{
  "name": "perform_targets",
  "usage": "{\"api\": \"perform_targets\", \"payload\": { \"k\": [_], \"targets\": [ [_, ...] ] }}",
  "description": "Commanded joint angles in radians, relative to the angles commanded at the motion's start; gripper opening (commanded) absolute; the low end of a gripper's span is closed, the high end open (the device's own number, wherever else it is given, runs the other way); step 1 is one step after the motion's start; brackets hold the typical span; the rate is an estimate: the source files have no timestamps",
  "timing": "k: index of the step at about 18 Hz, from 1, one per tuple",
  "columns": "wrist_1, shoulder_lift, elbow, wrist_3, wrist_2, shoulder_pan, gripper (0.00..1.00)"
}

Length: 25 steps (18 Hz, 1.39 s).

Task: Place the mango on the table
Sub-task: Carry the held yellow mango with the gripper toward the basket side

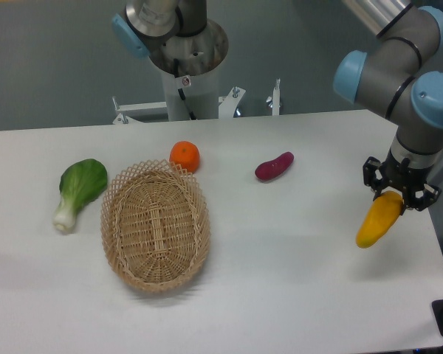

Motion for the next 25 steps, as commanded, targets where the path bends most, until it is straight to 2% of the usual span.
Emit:
{"api": "perform_targets", "payload": {
  "k": [11,14,18,22,25],
  "targets": [
    [-0.002,0.003,-0.003,-0.057,0.002,-0.015,0.13],
    [0.0,0.003,-0.012,-0.084,0.003,-0.047,0.13],
    [-0.003,0.008,-0.02,-0.196,0.018,-0.109,0.13],
    [0.008,-0.001,-0.035,-0.319,0.032,-0.195,0.13],
    [0.011,-0.012,-0.044,-0.4,0.087,-0.258,0.13]
  ]
}}
